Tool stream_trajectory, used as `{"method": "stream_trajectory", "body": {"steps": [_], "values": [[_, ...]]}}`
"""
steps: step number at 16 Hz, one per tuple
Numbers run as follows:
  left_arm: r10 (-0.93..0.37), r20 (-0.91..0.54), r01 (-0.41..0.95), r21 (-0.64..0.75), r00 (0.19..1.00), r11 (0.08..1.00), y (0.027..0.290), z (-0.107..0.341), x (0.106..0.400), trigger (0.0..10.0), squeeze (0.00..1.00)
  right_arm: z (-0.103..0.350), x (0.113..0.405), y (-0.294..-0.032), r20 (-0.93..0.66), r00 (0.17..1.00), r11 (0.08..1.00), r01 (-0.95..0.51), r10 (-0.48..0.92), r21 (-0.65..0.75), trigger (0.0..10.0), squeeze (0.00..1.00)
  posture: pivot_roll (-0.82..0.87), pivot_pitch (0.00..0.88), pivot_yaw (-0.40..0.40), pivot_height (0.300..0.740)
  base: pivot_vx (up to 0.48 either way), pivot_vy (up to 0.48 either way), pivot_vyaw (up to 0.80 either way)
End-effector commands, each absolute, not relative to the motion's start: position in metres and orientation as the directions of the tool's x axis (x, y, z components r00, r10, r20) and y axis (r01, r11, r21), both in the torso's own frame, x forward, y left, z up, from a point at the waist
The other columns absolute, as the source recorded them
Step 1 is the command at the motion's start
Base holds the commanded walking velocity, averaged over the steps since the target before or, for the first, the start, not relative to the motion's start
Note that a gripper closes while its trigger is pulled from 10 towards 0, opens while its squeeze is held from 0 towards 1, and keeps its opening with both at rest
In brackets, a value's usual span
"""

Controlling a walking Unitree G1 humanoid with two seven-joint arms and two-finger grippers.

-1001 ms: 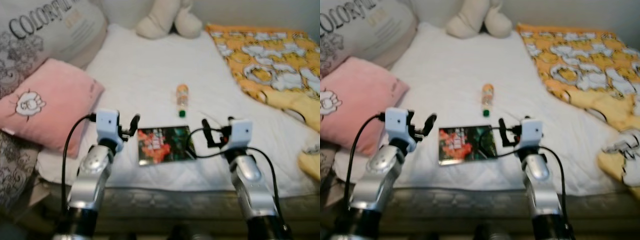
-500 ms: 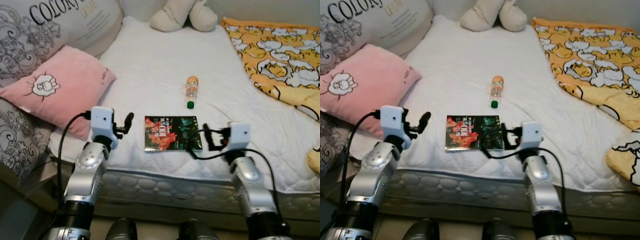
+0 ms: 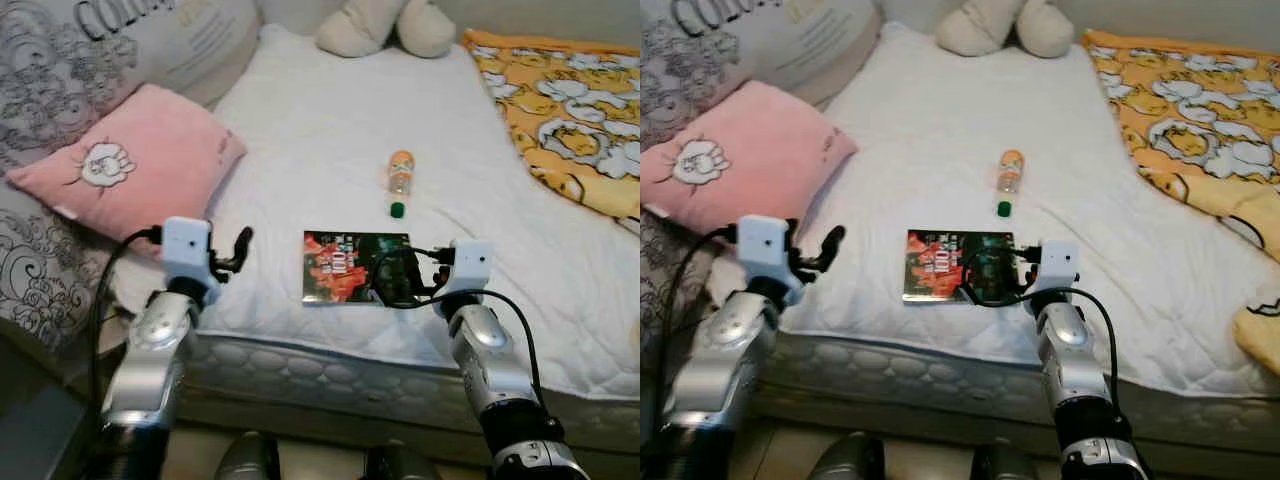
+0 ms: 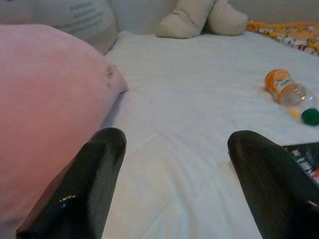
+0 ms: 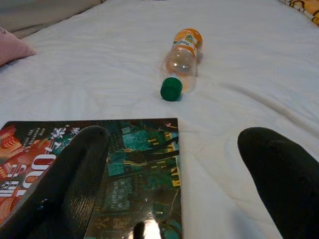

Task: Clean up the room

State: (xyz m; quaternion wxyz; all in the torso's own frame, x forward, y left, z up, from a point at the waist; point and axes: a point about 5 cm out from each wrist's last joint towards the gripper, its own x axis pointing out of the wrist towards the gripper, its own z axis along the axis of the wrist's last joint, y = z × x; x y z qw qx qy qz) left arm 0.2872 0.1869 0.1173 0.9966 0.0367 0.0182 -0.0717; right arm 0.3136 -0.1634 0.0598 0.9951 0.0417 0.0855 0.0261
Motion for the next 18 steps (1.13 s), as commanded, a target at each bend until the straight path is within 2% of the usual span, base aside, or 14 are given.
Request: {"method": "stream_trajectory", "body": {"steps": [1,2,3,5,7,11,14,18], "values": [[-0.118,-0.045,0.122,0.092,0.992,0.988,0.201,0.125,0.281,10.0,0.00,0.059,0.316,-0.169,-0.166,0.986,0.998,-0.006,0.017,0.068,10.0,0.00,0.07,0.036,0.026,0.685,0.000,0.000,0.00],[-0.118,-0.045,0.122,0.092,0.992,0.988,0.201,0.125,0.281,10.0,0.00,0.059,0.316,-0.169,-0.166,0.986,0.998,-0.006,0.017,0.068,10.0,0.00,0.07,0.036,0.026,0.685,0.000,0.000,0.00],[-0.089,-0.068,0.098,0.130,0.994,0.987,0.216,0.127,0.270,10.0,0.00,0.054,0.318,-0.171,-0.187,0.982,0.999,0.030,-0.025,0.027,10.0,0.00,0.11,0.068,0.039,0.685,0.000,0.000,0.00],[-0.075,-0.078,0.087,0.157,0.994,0.984,0.225,0.131,0.261,10.0,0.00,0.049,0.317,-0.178,-0.204,0.973,0.994,0.100,-0.106,-0.039,10.0,0.00,0.13,0.079,0.043,0.685,0.000,0.000,0.00],[-0.064,-0.095,0.080,0.182,0.993,0.980,0.232,0.138,0.247,10.0,0.00,0.042,0.317,-0.174,-0.239,0.967,0.993,0.107,-0.093,0.044,10.0,0.00,0.18,0.112,0.054,0.685,0.000,0.000,0.00],[-0.062,-0.104,0.081,0.189,0.993,0.979,0.232,0.145,0.240,10.0,0.00,0.040,0.326,-0.165,-0.290,0.956,0.994,0.071,-0.044,0.084,10.0,0.00,0.19,0.143,0.056,0.685,0.000,0.000,0.00],[-0.059,-0.105,0.079,0.195,0.993,0.978,0.231,0.150,0.238,10.0,0.00,0.037,0.330,-0.159,-0.342,0.939,0.982,0.087,-0.025,0.166,10.0,0.00,0.20,0.162,0.047,0.685,0.000,0.000,0.00],[-0.040,-0.115,0.064,0.209,0.993,0.976,0.235,0.152,0.236,10.0,0.00,0.028,0.328,-0.141,-0.427,0.903,0.915,0.138,0.040,0.378,10.0,0.00,0.21,0.176,0.047,0.685,0.000,0.000,0.00]]}}
